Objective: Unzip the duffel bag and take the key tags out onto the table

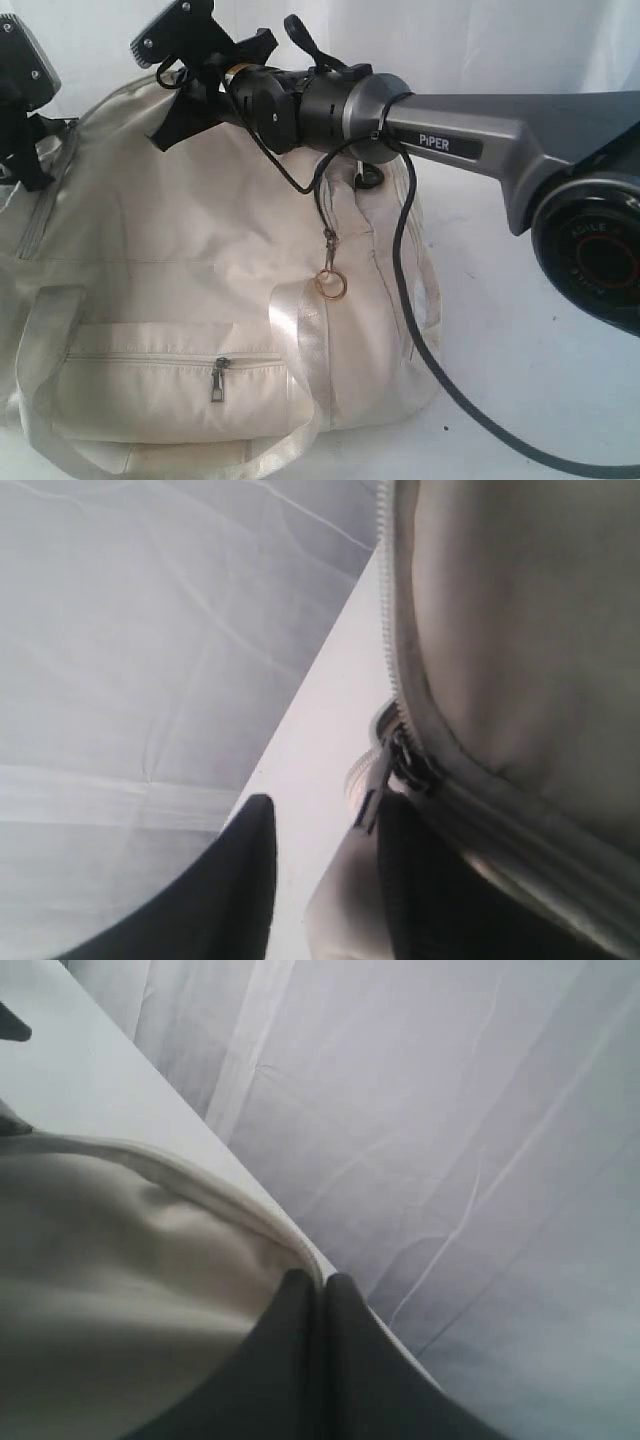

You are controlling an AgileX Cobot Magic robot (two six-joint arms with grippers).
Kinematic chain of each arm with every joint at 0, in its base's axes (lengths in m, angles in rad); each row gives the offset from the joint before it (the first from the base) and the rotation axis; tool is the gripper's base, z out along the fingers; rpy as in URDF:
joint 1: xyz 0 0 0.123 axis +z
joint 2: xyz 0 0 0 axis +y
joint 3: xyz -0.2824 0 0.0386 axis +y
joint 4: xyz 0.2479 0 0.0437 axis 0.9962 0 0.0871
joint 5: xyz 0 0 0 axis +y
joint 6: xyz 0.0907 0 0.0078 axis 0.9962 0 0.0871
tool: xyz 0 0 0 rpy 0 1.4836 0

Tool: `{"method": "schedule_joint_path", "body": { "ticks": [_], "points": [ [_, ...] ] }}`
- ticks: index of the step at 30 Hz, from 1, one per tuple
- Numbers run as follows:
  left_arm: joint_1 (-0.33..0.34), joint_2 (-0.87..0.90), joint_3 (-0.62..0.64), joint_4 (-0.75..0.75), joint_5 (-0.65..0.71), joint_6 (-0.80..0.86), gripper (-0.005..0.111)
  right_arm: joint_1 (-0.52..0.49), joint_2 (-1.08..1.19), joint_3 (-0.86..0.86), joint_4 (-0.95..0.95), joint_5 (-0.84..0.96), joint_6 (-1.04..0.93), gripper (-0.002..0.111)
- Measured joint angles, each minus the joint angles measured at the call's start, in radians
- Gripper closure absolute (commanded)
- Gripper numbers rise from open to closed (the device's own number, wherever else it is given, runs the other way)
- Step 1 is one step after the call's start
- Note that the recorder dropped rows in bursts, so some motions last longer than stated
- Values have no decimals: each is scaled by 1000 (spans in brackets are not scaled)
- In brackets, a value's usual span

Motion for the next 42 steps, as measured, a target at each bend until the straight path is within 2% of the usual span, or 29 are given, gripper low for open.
{"method": "schedule_joint_path", "body": {
  "ticks": [13,16,23,33,38,42],
  "points": [
    [0,49,0,-2,-22,6,67,0,0,0,0,2,0,108],
    [0,57,0,-2,-41,22,72,1,0,0,0,2,0,108],
    [0,59,0,-2,-51,31,106,1,0,0,0,2,0,108],
    [0,52,0,28,-51,6,107,1,0,0,0,2,0,108],
    [0,1,0,116,-49,-127,107,1,0,0,0,-2,0,108],
    [2,-51,8,130,-75,-228,107,1,0,0,0,-4,0,108]
  ]
}}
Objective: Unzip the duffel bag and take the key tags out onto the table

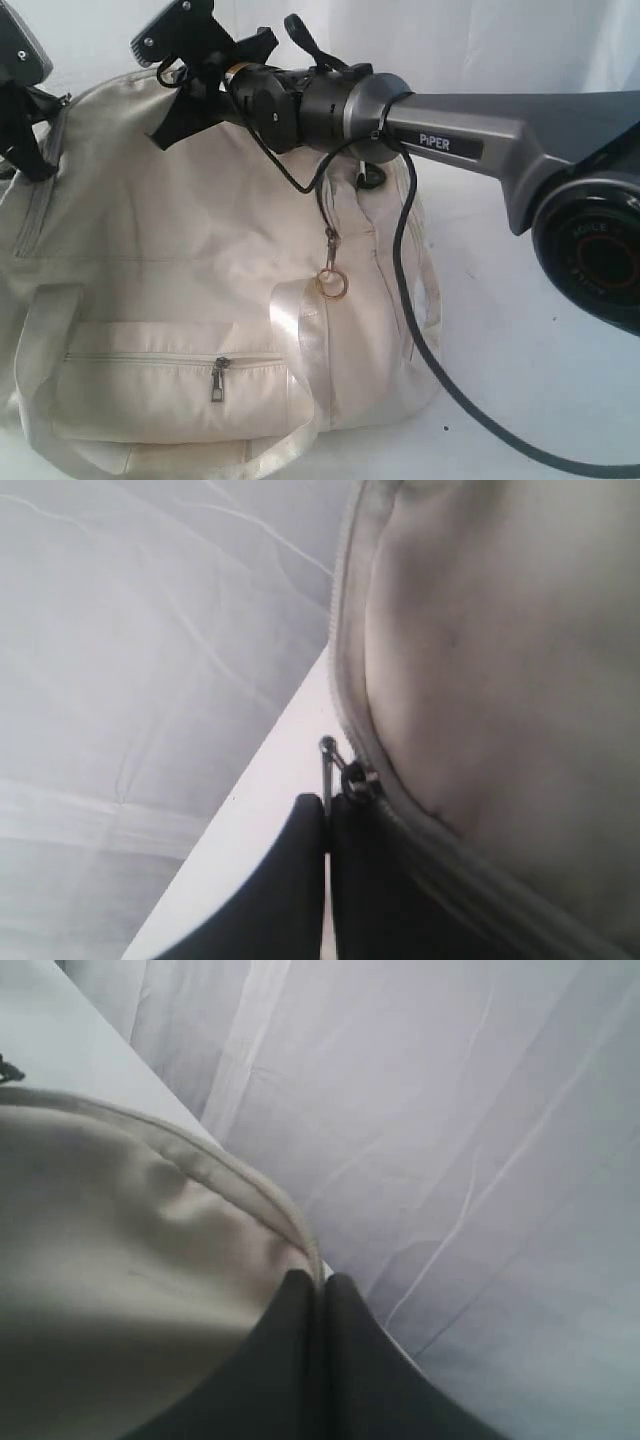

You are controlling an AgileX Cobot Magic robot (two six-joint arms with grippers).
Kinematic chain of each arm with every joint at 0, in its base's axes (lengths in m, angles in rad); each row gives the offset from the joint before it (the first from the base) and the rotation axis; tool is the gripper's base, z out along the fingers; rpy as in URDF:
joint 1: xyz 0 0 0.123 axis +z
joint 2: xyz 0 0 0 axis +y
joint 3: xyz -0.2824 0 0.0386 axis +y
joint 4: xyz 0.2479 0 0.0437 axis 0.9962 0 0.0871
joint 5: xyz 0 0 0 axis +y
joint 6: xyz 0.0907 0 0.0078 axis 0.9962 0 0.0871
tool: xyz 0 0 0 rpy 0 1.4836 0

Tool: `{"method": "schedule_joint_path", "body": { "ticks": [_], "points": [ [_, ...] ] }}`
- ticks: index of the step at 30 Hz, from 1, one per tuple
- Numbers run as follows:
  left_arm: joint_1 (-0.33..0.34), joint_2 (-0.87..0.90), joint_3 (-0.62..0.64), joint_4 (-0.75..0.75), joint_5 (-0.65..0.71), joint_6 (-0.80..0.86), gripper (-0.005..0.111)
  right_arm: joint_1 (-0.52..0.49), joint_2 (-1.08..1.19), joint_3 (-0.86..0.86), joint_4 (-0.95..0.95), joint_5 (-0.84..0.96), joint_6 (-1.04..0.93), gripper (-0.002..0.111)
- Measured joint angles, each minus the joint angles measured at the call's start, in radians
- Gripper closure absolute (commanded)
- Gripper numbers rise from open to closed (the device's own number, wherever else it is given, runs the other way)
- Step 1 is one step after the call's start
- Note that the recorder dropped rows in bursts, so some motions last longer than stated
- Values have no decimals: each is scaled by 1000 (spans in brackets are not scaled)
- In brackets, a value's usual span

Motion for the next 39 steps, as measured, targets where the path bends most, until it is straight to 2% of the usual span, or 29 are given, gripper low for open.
{"method": "schedule_joint_path", "body": {
  "ticks": [9,19,39],
  "points": [
    [0,-131,87,7,-15,-180,107,0,0,0,0,0,-2,108],
    [0,-241,211,11,33,-201,107,0,0,0,0,0,-2,108],
    [0,-448,449,7,0,-270,107,0,0,0,0,0,0,108]
  ]
}}
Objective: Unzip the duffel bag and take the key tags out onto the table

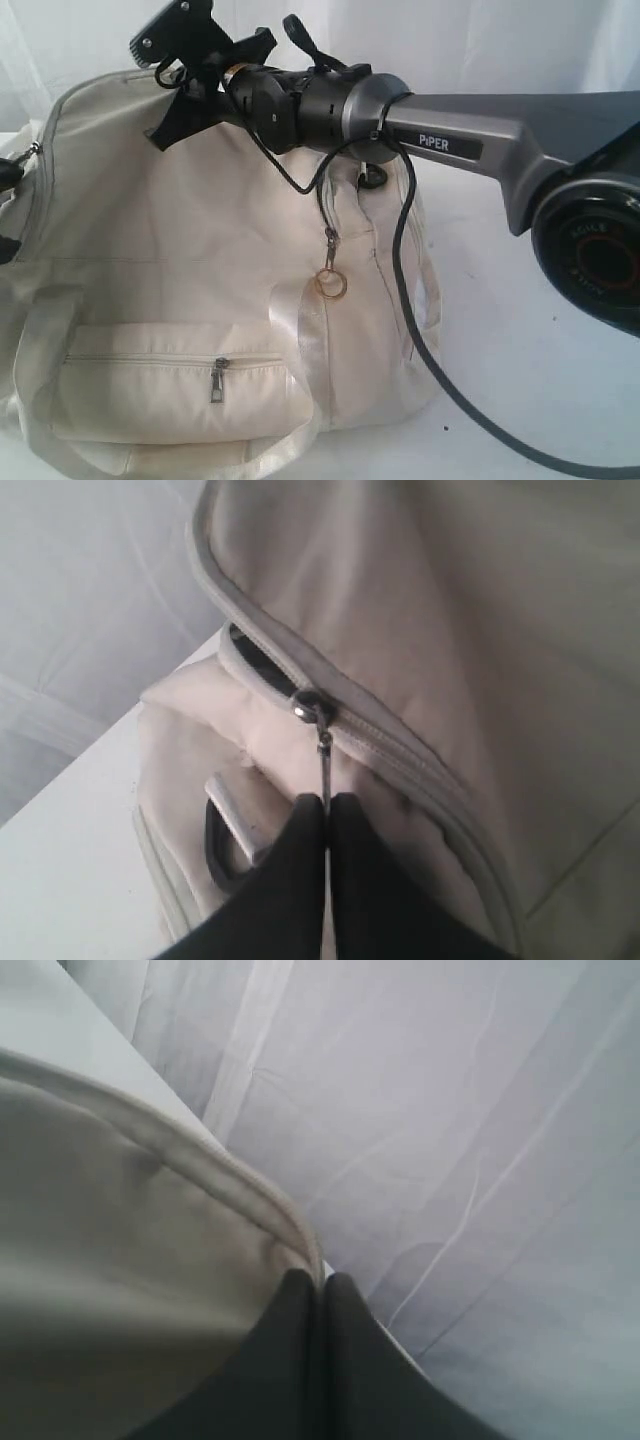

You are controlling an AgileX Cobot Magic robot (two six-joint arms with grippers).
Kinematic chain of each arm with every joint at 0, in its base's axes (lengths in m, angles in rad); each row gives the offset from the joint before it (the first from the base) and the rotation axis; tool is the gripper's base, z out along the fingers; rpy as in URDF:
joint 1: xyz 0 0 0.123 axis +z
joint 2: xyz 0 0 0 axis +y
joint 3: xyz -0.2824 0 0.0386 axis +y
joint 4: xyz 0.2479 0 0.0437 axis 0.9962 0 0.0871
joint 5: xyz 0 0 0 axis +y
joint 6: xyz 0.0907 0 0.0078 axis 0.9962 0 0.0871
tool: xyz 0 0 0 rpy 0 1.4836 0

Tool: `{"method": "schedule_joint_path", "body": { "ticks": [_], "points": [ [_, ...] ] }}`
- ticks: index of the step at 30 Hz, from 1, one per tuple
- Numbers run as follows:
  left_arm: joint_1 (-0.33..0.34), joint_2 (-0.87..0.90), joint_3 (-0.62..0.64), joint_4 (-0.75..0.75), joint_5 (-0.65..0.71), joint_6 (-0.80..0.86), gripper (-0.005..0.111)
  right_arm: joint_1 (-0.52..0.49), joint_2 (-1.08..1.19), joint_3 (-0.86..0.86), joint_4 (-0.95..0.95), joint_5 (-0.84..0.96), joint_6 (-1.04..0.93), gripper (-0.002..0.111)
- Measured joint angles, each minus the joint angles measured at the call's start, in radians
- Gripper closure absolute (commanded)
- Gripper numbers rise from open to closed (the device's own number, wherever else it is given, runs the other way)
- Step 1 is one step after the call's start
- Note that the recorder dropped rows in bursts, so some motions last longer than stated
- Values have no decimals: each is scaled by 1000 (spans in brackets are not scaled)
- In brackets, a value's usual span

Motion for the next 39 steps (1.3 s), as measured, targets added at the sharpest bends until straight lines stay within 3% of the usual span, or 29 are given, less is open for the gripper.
{"method": "schedule_joint_path", "body": {
  "ticks": [19,28,37,39],
  "points": [
    [0,-185,230,-12,-2,-27,107,13,0,0,0,-25,0,108],
    [0,-253,331,-19,61,-27,107,31,0,0,-8,-79,2,108],
    [0,-253,320,-24,76,-29,107,32,2,0,-11,-86,2,108],
    [0,-253,291,-42,78,-29,101,26,2,0,-9,-90,2,108]
  ]
}}
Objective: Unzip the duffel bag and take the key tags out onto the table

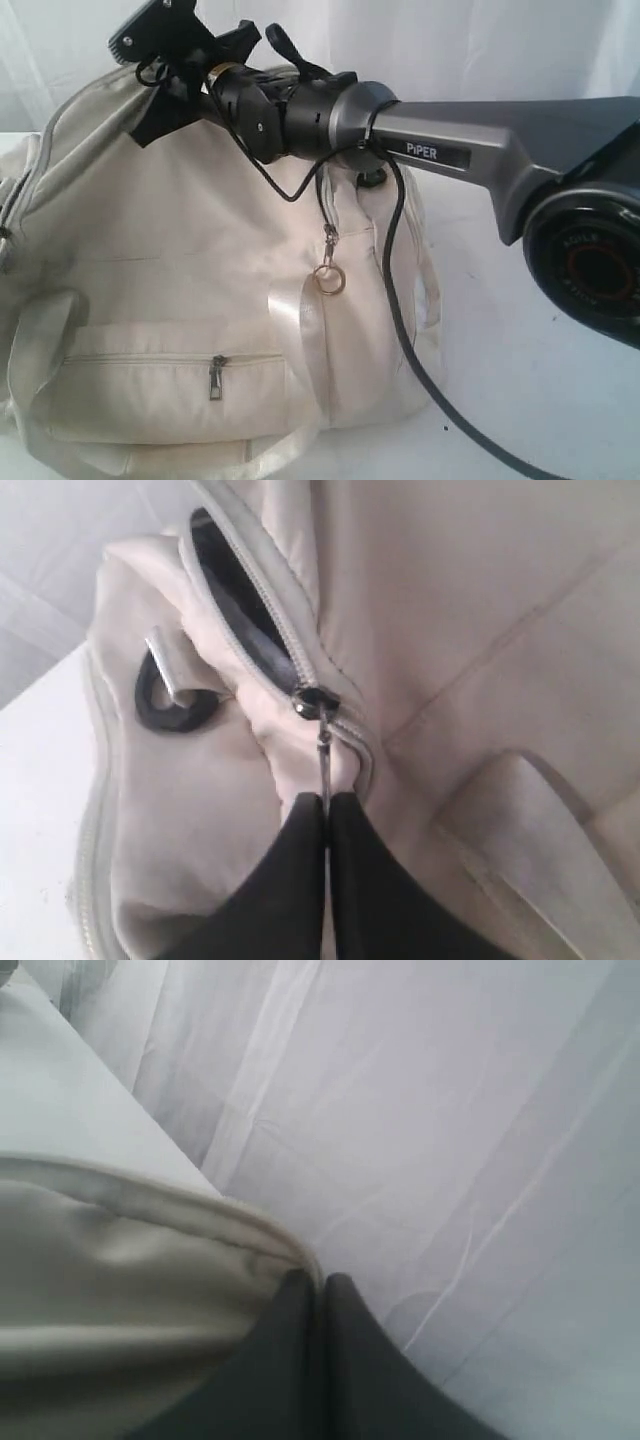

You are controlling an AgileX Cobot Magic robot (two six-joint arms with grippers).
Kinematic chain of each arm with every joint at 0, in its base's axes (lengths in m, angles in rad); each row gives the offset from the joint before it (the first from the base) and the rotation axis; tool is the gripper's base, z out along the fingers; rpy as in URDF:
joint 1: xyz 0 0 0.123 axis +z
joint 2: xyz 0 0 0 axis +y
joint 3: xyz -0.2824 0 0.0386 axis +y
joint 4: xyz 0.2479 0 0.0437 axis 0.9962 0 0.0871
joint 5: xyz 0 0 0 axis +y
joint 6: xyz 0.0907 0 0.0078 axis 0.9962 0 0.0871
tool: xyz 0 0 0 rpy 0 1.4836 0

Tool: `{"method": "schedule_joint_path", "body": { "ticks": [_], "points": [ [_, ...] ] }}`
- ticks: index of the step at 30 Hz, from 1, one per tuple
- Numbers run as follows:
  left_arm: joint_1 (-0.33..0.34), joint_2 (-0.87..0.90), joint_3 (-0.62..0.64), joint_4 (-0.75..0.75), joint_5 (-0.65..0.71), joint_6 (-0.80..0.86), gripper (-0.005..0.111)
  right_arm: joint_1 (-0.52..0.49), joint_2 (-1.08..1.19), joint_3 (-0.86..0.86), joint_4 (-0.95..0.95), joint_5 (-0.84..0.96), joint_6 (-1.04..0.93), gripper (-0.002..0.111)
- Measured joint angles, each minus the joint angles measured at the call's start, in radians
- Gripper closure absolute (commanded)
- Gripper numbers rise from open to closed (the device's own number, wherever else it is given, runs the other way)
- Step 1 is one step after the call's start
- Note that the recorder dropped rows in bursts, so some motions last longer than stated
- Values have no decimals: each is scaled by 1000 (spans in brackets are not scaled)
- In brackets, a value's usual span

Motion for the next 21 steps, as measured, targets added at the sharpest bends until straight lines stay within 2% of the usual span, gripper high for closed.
{"method": "schedule_joint_path", "body": {
  "ticks": [4,8,15,21],
  "points": [
    [0,0,-70,-70,8,0,79,-16,0,0,4,-9,0,108],
    [0,0,-135,-116,5,0,49,-20,0,0,4,-14,0,108],
    [0,-30,-237,-132,52,-93,52,-22,-5,0,4,57,0,108],
    [0,-226,-271,-134,377,-174,53,-31,-110,0,8,289,-2,108]
  ]
}}
